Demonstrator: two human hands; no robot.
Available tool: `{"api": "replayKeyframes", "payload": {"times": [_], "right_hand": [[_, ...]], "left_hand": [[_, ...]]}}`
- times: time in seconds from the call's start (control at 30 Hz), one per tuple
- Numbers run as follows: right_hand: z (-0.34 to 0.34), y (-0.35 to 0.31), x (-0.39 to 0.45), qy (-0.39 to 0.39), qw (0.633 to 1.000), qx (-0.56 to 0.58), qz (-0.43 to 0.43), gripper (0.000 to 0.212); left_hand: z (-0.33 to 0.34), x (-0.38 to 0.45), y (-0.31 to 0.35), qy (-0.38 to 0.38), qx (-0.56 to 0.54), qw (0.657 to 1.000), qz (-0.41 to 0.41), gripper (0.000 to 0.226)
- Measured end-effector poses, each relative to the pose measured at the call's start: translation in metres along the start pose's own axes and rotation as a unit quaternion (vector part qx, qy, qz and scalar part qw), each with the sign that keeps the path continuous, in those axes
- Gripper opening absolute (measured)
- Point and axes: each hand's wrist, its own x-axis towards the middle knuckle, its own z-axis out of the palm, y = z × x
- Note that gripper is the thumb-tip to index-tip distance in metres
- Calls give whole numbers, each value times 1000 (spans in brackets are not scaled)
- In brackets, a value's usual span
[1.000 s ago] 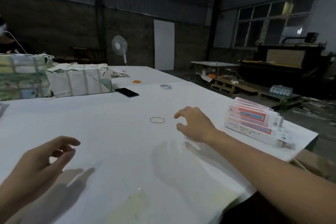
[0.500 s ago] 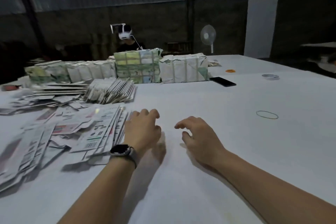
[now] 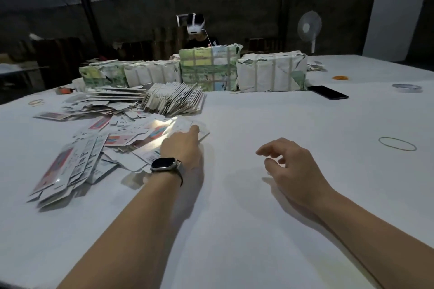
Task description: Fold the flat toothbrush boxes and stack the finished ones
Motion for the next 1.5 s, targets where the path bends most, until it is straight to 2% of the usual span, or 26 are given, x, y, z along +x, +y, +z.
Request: {"api": "replayKeyframes", "payload": {"times": [0.13,0.3,0.47,0.57,0.67,0.77,0.87,0.97,1.07,1.13,1.23,1.37,1.47,1.5], "right_hand": [[0,-1,-2,-3,1000,4,3,34],[0,-3,-2,-7,1000,4,3,33],[-1,-5,-2,-8,1000,6,8,33],[-1,-5,-2,-7,1000,7,12,31],[-1,-5,-1,-3,1000,8,21,28],[0,-6,0,19,998,51,29,24],[3,-8,2,38,993,106,33,21],[3,-11,5,55,984,160,45,29],[-3,-17,8,61,966,241,64,15],[-9,-20,8,82,957,269,75,16],[-14,-20,5,105,950,281,84,22],[-17,-19,2,118,931,329,104,34],[-19,-18,3,105,911,381,116,37],[-18,-18,3,95,906,394,119,36]], "left_hand": [[0,-1,0,45,-29,998,30,32],[-10,-4,5,86,-26,996,10,39],[-17,-9,9,88,-34,995,13,39],[-29,-14,15,148,-39,988,12,42],[-50,-18,18,252,-62,965,26,52],[-69,-22,22,366,-152,915,81,46],[-73,-31,41,399,-254,868,150,32],[-65,-40,65,326,-402,836,181,29],[-53,-47,84,163,-569,788,169,28],[-43,-50,93,81,-635,754,144,28],[-31,-52,99,45,-668,735,107,29],[-22,-53,102,21,-652,754,73,33],[-20,-57,106,-41,-657,750,59,34],[-19,-60,109,-70,-666,740,59,31]]}}
